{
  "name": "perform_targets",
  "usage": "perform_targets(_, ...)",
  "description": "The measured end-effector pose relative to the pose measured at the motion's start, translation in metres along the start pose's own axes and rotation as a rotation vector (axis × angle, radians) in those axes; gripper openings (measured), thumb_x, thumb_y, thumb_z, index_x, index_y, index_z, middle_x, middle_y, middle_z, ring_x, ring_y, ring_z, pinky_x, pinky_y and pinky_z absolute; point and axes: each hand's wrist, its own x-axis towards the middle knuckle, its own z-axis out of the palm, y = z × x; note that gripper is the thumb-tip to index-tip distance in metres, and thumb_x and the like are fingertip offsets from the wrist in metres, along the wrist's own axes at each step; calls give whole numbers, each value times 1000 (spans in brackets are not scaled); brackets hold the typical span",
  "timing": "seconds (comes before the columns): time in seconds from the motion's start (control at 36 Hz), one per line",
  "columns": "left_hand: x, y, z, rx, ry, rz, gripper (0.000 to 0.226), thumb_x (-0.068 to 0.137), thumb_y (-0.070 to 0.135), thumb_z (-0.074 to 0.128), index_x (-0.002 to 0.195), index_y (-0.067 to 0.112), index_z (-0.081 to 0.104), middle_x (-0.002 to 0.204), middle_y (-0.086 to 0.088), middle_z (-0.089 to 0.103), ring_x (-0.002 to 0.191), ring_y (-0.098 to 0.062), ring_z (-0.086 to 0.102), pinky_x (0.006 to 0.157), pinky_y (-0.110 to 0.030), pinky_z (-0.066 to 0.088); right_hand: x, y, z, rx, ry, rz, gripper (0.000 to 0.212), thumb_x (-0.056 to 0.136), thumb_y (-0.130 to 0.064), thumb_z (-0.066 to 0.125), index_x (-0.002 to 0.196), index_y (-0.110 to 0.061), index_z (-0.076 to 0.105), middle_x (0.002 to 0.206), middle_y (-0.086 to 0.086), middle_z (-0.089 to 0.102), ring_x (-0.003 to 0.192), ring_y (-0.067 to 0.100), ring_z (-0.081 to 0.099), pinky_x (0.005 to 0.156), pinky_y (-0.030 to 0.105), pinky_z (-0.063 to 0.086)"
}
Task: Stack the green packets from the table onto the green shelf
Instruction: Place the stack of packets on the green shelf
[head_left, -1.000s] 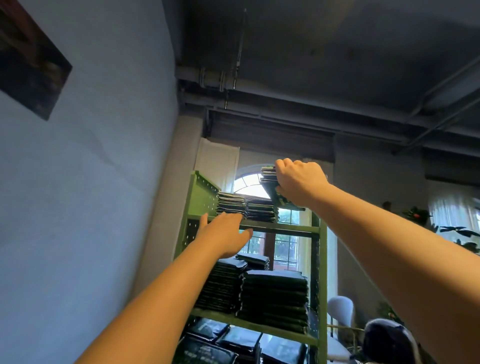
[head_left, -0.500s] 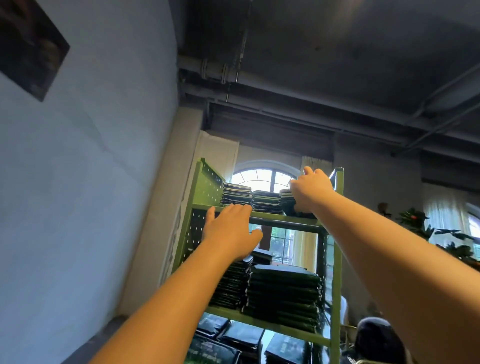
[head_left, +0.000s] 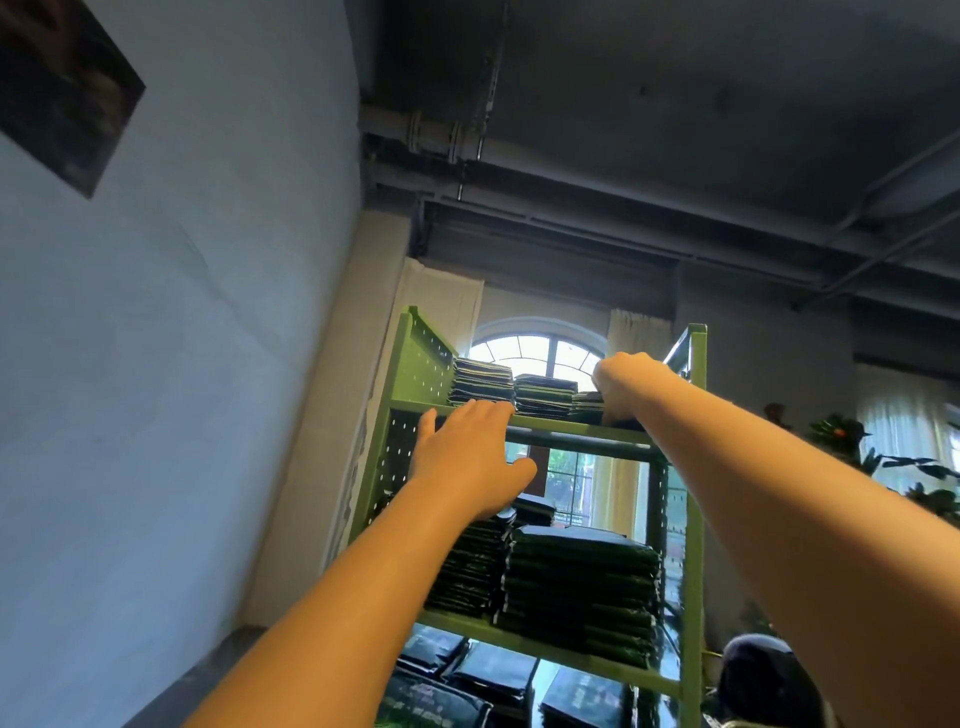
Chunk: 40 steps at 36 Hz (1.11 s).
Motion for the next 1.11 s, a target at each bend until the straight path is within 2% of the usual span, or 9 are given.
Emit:
perform_targets(0.17,2,-2,2,-11,3,0,64,97,42,46,152,26,19,158,5,24,146,-17,20,119,-51,5,-2,6,-5,-119,26,-135,34,85,-24,68,115,-9,61,109,8,59,91,23,59,78,30,51)
perform_targets(0.28,2,-2,2,-6,6,1,64,96,43,46,152,26,19,158,5,23,146,-17,19,119,-51,6,-8,13,-10,-117,63,-166,39,86,-29,69,119,-12,57,118,9,54,96,25,58,69,28,42)
perform_targets(0.39,2,-1,2,7,4,-1,65,96,44,45,152,26,18,158,5,24,146,-17,20,120,-51,6,-10,16,-7,-144,71,-162,35,90,-20,63,122,-11,52,117,10,55,86,21,50,70,27,42)
perform_targets(0.53,1,0,1,5,0,-6,65,96,44,46,152,26,19,158,5,24,146,-17,21,120,-51,8,-5,16,-3,-112,-17,-113,33,91,-8,58,123,-5,54,116,13,60,88,21,51,75,26,41)
perform_targets(0.61,1,-1,0,3,-8,-7,65,96,44,46,152,26,19,158,4,24,145,-17,22,120,-51,9,-3,15,0,-62,-32,-91,26,93,-6,52,119,-3,56,112,14,61,84,20,49,72,26,37)
perform_targets(0.83,0,-2,1,-15,-2,-5,66,95,43,48,152,27,19,158,5,23,145,-17,22,120,-50,10,6,12,2,-12,-133,-38,28,88,-11,58,116,-5,59,103,10,63,91,22,56,78,28,45)
perform_targets(0.92,1,-3,0,-12,-12,-4,67,95,43,48,153,27,18,159,5,22,146,-17,21,120,-50,10,5,11,-12,4,-226,-24,16,88,-22,63,84,-9,54,77,0,49,79,18,49,75,29,43)
perform_targets(0.97,1,-3,0,-15,-12,-3,67,95,43,48,153,27,18,159,5,22,146,-17,21,120,-50,11,4,11,-21,9,-248,-22,36,87,-31,66,66,-13,43,71,-1,44,72,18,46,74,31,42)
perform_targets(1.11,1,-3,1,-17,-5,-5,67,95,43,48,152,27,18,158,5,22,146,-18,21,119,-50,12,3,10,-21,29,-252,-44,29,88,-30,66,78,-11,47,70,1,46,76,19,49,79,31,48)
